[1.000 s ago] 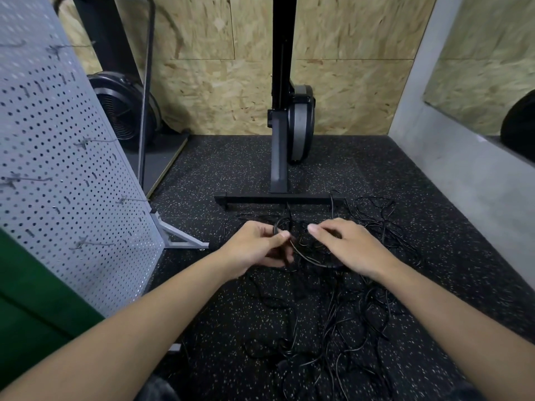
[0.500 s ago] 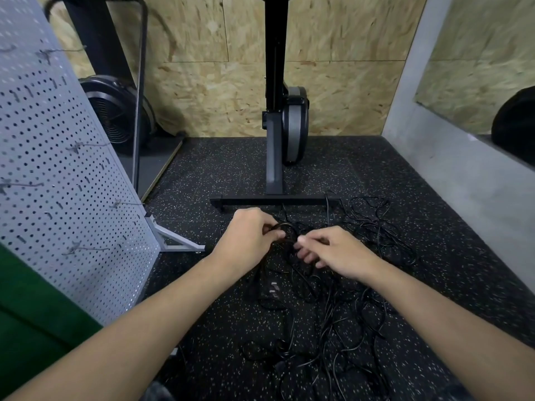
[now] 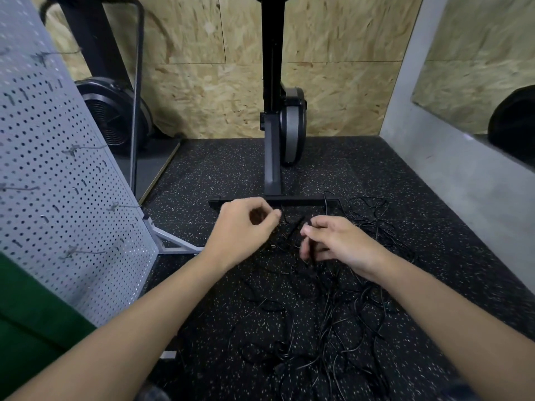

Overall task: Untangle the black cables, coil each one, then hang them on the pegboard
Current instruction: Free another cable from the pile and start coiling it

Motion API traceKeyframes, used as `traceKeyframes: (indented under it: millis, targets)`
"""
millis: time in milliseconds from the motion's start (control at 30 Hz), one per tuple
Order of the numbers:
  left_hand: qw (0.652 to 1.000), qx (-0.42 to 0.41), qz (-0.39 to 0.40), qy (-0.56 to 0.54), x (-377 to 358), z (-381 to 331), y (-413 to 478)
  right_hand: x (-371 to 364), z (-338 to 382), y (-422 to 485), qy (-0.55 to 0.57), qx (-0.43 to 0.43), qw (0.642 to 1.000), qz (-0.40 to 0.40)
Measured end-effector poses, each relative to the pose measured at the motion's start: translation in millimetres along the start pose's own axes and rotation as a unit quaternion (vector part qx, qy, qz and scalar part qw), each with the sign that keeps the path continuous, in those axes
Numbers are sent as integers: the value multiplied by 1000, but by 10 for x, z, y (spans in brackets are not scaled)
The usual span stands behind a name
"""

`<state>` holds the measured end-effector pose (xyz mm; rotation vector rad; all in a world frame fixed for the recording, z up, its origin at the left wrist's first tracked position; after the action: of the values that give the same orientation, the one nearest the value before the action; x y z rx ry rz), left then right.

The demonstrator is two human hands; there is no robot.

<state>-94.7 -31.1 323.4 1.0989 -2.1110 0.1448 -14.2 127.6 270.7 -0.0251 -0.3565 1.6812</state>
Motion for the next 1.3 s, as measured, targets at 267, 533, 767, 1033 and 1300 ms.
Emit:
traceKeyframes:
  millis: [267, 533, 767, 1033, 1300]
  targets:
    - [976, -55, 207, 33, -613, 349, -20, -53, 272, -115, 80, 82, 988, 108]
    - [971, 75, 98, -206, -311, 488, 45, 342, 165, -135, 84, 87, 992, -42]
    - [933, 90, 4, -349, -30, 468, 38, 348, 98, -108, -60, 95, 992, -60]
    - [871, 145, -33, -467, -82, 616, 70, 382, -167, 99, -242, 22, 967, -76]
    - [821, 190, -65, -534, -112, 688, 66, 22, -327, 203, -274, 7, 961, 22]
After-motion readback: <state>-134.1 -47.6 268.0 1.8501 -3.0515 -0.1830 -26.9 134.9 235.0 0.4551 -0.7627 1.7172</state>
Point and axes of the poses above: each hand's wrist, its own y-axis towards the middle knuckle, its own x-axis out of the back of the hand, z = x × y, the point moved 9 cm from there along y, towards the middle knuckle, and after that the axes turned 11 degrees about z, right-handed, at the moved point
